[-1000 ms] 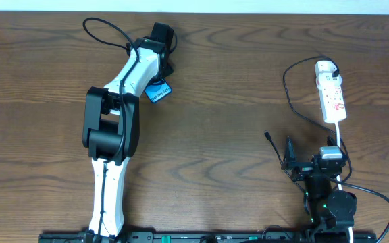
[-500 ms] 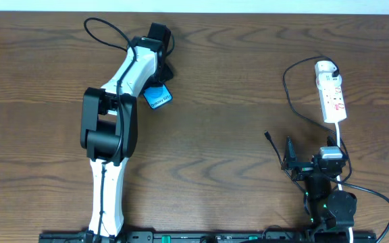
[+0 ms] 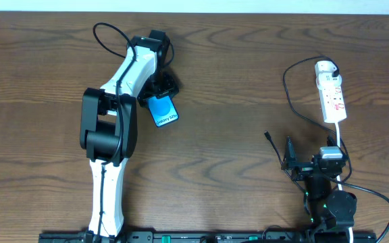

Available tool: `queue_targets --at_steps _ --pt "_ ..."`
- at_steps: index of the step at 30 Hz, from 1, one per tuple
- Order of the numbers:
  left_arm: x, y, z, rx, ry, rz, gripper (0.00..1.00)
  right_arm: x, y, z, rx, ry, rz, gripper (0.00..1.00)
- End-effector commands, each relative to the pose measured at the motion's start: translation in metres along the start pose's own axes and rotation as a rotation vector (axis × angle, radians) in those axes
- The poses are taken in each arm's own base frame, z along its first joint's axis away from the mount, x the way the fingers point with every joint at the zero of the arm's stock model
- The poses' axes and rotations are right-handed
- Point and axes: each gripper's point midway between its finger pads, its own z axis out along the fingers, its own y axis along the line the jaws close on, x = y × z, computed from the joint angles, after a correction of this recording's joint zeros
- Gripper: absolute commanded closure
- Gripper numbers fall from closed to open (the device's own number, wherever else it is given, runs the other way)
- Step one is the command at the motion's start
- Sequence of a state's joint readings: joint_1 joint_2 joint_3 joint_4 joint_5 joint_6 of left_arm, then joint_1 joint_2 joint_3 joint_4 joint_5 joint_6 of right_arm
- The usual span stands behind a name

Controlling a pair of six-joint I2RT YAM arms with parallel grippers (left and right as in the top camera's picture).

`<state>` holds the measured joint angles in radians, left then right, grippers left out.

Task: Plug charger to phone and switch on socket
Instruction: 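Close the left gripper on the phone and lift it upright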

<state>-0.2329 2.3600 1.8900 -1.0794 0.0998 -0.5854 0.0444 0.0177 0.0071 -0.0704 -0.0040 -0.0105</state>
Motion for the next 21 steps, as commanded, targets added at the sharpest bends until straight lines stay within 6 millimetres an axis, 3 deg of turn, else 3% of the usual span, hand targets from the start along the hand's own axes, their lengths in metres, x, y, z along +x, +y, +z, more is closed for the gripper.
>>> queue_targets --at_steps 1,21 --pt "0.0316 0.021 0.0601 -0.111 0.158 0.045 0.21 0.0008 -0.0013 -0.0002 0.006 0.001 0.006 0.01" --pt "0.0308 0.0205 0.0605 -0.108 0.155 0.044 0.19 0.0008 -0.0013 -0.0002 0.006 0.001 0.006 0.01"
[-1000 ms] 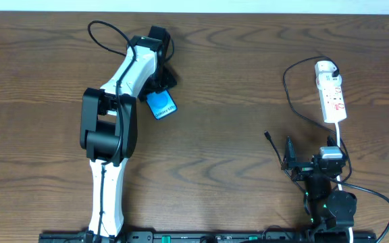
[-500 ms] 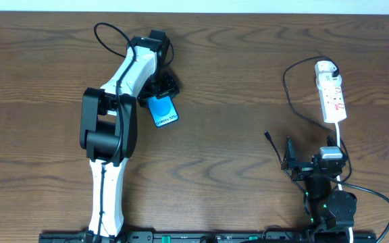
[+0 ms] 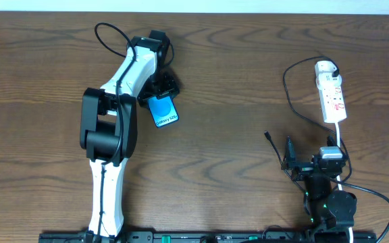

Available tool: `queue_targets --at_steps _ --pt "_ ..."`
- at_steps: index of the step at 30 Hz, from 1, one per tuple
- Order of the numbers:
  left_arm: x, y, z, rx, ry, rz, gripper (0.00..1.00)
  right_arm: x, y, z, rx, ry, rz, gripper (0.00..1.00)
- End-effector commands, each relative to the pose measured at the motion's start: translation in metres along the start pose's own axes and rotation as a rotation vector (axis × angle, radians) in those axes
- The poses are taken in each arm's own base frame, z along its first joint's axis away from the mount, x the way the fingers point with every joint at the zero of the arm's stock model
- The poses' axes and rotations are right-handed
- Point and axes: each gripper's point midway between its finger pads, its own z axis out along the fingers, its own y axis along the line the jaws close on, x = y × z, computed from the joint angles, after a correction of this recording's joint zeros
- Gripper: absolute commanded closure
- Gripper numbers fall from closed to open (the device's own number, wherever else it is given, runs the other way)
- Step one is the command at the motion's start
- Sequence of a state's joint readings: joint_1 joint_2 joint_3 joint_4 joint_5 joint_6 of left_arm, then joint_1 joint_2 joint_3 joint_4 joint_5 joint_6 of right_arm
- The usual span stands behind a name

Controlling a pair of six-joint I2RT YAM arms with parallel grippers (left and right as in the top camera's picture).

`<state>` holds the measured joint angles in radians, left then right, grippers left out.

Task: Plug charger to phone and switch on socket
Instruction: 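Close the left gripper on the phone and lift it upright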

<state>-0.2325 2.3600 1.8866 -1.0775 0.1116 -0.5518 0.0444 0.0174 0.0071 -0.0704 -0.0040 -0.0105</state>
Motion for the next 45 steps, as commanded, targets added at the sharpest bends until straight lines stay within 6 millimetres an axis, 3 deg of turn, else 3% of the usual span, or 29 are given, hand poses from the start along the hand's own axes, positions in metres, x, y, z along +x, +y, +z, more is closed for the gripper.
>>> queue_targets --at_steps 1,9,10,29,43,45 --pt "0.03 0.021 0.06 -0.115 0.148 0.01 0.19 0.001 -0.001 0.0 0.006 0.002 0.006 0.01" --pt "0.03 0.021 0.06 -0.115 0.149 0.01 0.19 0.001 -0.001 0.0 0.006 0.001 0.006 0.01" --pt "0.03 0.021 0.06 -0.115 0.149 0.01 0.02 0.001 -0.001 0.0 0.006 0.002 0.006 0.01" --pt "0.034 0.024 0.059 -0.128 0.167 0.01 0.02 0.001 -0.001 0.0 0.006 0.002 0.006 0.01" --pt "0.041 0.03 0.069 -0.14 0.184 0.008 0.01 0.001 -0.001 0.0 0.006 0.001 0.006 0.01" --pt "0.041 0.03 0.069 -0.14 0.183 0.008 0.05 0.001 -0.001 0.0 0.006 0.002 0.006 0.01"
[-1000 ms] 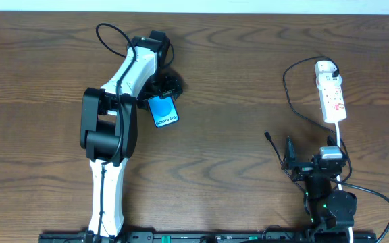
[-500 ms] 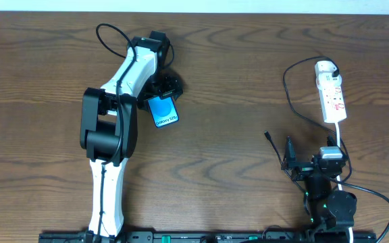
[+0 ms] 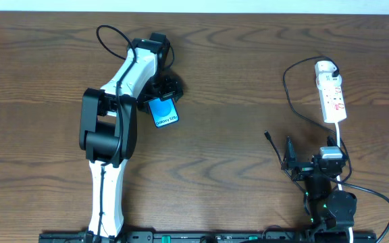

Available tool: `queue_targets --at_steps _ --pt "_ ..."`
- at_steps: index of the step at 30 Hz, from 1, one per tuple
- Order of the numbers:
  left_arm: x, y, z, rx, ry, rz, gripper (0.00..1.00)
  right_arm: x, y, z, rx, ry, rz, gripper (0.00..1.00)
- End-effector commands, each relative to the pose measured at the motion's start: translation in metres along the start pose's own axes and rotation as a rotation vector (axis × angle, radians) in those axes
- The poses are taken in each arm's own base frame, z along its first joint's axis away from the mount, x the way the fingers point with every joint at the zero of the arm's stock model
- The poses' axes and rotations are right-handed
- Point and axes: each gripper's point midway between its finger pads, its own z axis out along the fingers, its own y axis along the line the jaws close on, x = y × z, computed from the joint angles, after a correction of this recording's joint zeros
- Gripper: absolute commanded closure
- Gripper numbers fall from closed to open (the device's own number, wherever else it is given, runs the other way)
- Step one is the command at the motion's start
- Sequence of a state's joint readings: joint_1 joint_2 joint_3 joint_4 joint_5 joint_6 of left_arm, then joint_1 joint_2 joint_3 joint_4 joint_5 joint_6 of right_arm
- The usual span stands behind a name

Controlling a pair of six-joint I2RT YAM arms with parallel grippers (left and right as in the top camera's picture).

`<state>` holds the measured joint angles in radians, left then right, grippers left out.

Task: Plug charger to phone and switch on socket
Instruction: 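Close the left gripper on the phone and lift it upright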

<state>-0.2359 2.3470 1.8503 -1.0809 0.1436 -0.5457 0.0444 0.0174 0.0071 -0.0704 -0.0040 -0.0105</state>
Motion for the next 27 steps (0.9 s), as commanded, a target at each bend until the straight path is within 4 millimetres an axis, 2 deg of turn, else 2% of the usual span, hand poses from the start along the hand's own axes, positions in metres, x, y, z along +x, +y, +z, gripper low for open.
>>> queue_targets --at_steps 1,7,20,27 --pt "0.026 0.03 0.067 -0.149 0.143 -0.003 0.07 0.001 -0.001 0.0 0.006 0.002 0.006 0.01" --pt "0.026 0.03 0.066 -0.148 0.142 -0.003 0.21 0.001 -0.001 0.0 0.006 0.001 0.006 0.01" --pt "0.033 0.034 0.063 -0.168 0.17 -0.006 0.34 0.001 -0.001 0.0 0.006 0.002 0.006 0.01" --pt "0.036 0.035 0.044 -0.187 0.198 -0.008 0.39 0.001 -0.001 0.0 0.006 0.001 0.006 0.01"
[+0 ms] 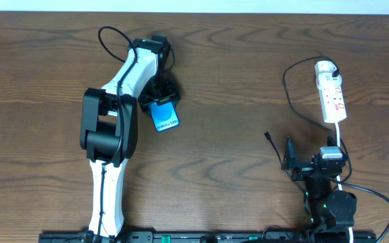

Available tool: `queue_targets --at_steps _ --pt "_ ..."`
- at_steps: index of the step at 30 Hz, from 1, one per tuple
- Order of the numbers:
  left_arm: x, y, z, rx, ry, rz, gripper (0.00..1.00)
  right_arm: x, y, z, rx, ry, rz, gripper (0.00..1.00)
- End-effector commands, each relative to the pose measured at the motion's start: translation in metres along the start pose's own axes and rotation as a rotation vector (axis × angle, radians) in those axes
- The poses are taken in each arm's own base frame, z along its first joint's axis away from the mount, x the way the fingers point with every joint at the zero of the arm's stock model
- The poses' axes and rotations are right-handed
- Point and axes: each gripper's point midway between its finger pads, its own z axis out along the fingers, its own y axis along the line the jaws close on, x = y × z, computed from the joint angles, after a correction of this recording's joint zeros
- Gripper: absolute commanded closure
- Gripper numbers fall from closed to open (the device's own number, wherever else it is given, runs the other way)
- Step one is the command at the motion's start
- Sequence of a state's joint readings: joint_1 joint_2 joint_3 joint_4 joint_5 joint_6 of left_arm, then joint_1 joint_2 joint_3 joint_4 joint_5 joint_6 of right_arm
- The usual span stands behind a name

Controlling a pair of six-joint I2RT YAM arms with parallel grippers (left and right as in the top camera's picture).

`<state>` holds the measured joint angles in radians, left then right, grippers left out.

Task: Plug charger to phone and switch on socket
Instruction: 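Close the left gripper on the phone and lift it upright, then carry the phone with the left gripper toward the table center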

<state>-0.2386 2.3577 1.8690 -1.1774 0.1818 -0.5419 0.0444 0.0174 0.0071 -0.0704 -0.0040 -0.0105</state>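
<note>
A phone (166,116) with a lit blue screen lies tilted on the dark wooden table, left of centre. My left gripper (161,96) is at its far end, with fingers on either side of it, shut on the phone. At the right a white power strip (331,93) lies lengthwise, with a white charger plug (325,67) in its far end. The black charger cable (287,91) loops left and toward the front. Its free tip (267,136) rests on the table. My right gripper (288,160) sits folded low just behind that tip; the gap between its fingers does not show.
The strip's white cord (340,138) runs toward the front, past the right arm's base (329,202). The left arm's white links (107,155) stretch from the front edge up to the phone. A black cable loop (110,37) arcs off the left wrist.
The phone and my left gripper have shifted a little to the right and toward the front, and the phone is slightly more turned. Right arm, cable and strip are unchanged.
My left gripper was at the phone's far end at every moment. Phone and gripper barely moved between the first two moments, then edged right, and now sit a little further right and toward the front. The right arm stayed folded near the cable tip throughout.
</note>
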Motion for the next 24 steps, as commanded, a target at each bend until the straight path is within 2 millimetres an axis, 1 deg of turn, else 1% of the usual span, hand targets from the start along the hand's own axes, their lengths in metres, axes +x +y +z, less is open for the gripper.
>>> queue_targets --at_steps 1,3,5,7,10,12,14,19,23,24 --pt "0.012 0.029 0.044 -0.167 0.106 -0.011 0.39 0.001 -0.001 0.0 0.006 0.002 0.006 0.01" --pt "0.015 0.028 0.035 -0.163 0.108 -0.005 0.39 0.001 -0.001 0.0 0.006 0.001 0.006 0.01" --pt "0.019 0.021 0.028 -0.112 0.125 0.035 0.39 0.001 -0.001 0.0 0.006 0.001 0.006 0.01" --pt "0.026 0.009 0.02 -0.041 0.151 0.074 0.39 0.001 -0.001 0.0 0.006 0.002 0.006 0.01" --pt "0.04 -0.012 0.011 0.101 0.214 0.155 0.39 0.001 -0.001 0.0 0.006 0.001 0.006 0.01" --pt "0.046 -0.02 0.009 0.151 0.241 0.181 0.39 0.001 -0.001 0.0 0.006 0.002 0.006 0.01" --pt "0.056 -0.031 0.004 0.232 0.286 0.213 0.39 0.001 -0.001 0.0 0.006 0.001 0.006 0.01" --pt "0.07 -0.047 -0.006 0.355 0.356 0.243 0.39 0.001 -0.001 0.0 0.006 0.002 0.006 0.01" --pt "0.084 -0.068 -0.021 0.518 0.421 0.287 0.39 0.001 -0.001 0.0 0.006 0.002 0.006 0.01" --pt "0.088 -0.075 -0.028 0.579 0.441 0.3 0.39 0.001 -0.001 0.0 0.006 0.002 0.006 0.01"
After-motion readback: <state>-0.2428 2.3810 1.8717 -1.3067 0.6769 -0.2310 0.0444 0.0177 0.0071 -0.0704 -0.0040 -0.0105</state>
